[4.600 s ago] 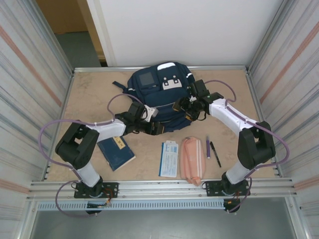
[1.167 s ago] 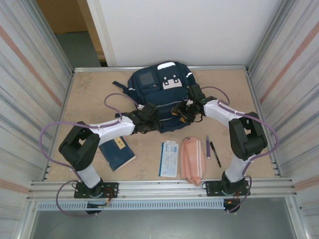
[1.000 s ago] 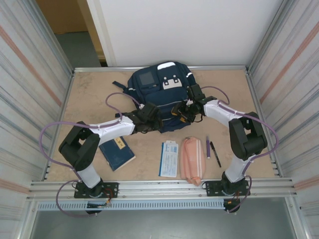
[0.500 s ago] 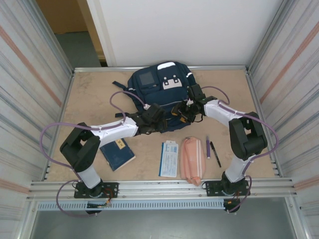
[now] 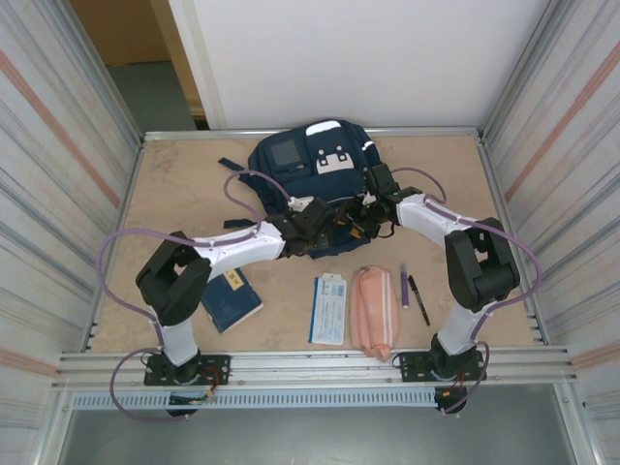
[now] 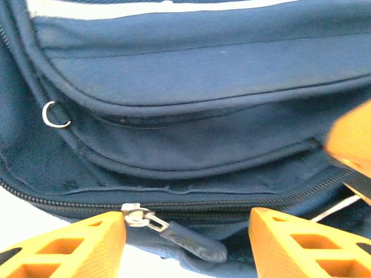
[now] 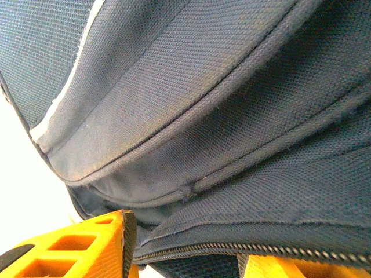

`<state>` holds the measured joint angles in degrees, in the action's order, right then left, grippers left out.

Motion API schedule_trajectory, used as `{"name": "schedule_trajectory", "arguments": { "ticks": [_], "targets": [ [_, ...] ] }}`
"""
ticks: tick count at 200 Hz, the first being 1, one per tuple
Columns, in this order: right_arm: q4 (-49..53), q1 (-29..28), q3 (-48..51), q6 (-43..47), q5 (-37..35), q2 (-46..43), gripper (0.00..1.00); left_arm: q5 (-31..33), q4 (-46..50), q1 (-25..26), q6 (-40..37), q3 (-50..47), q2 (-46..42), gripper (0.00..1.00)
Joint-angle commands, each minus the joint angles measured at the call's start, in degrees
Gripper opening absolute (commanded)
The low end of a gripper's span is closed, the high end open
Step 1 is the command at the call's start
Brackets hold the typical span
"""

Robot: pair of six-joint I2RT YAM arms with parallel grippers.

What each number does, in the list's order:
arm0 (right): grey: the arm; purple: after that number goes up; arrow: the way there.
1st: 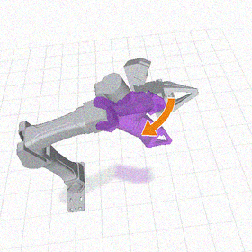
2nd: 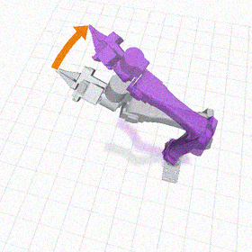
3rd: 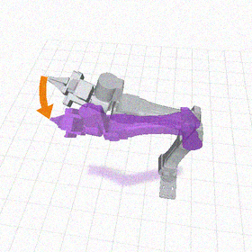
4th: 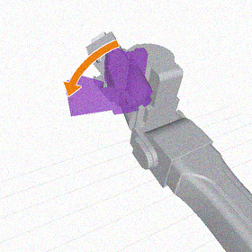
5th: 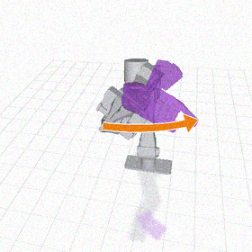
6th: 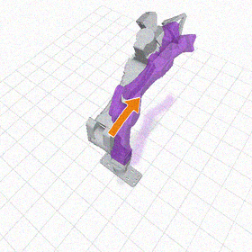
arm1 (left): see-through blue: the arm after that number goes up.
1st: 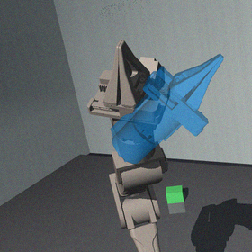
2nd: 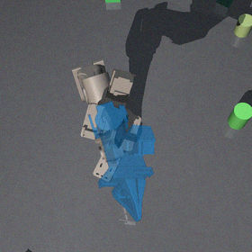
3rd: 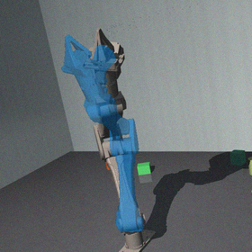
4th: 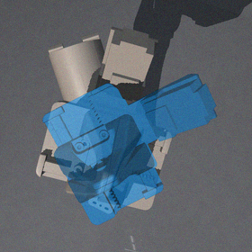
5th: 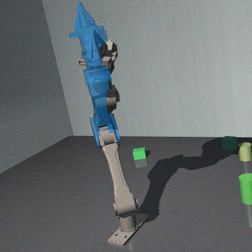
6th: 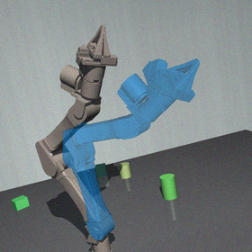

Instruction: Pack the student bag

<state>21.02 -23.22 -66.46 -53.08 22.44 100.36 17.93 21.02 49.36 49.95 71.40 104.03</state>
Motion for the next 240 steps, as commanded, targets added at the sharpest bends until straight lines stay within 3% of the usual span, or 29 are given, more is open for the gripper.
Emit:
{"name": "schedule_trajectory", "arguments": {
  "ticks": [1,54,116,180,219,240],
  "targets": [
    [1.47,0.24,0.21,1.87,0.55,0.2,0.49,4.76,4.4,0.29,3.57,1.38,1.79,0.53],
    [1.58,0.31,0.19,2.09,0.6,0.28,0.49,8.44,6.14,0.23,2.53,-0.82,-0.54,0.34],
    [1.81,0.39,0.19,2.26,0.66,0.28,0.49,-5.78,-4.38,-4.59,-7.2,-7.01,-2.49,0.23],
    [2.52,0.39,0.19,2.37,0.39,-0.16,0.49,-5.74,-1.61,-6.25,-7.94,-7.0,-2.5,0.0],
    [4.76,0.18,-0.54,0.76,1.66,-1.79,0.6,-7.69,-1.18,-6.56,-9.28,-7.04,-3.9,0.0],
    [7.71,-0.8,-1.29,-3.11,-0.99,-3.89,0.64,-11.49,-4.03,-6.57,-10.74,-8.19,-5.69,0.0]
  ]
}}
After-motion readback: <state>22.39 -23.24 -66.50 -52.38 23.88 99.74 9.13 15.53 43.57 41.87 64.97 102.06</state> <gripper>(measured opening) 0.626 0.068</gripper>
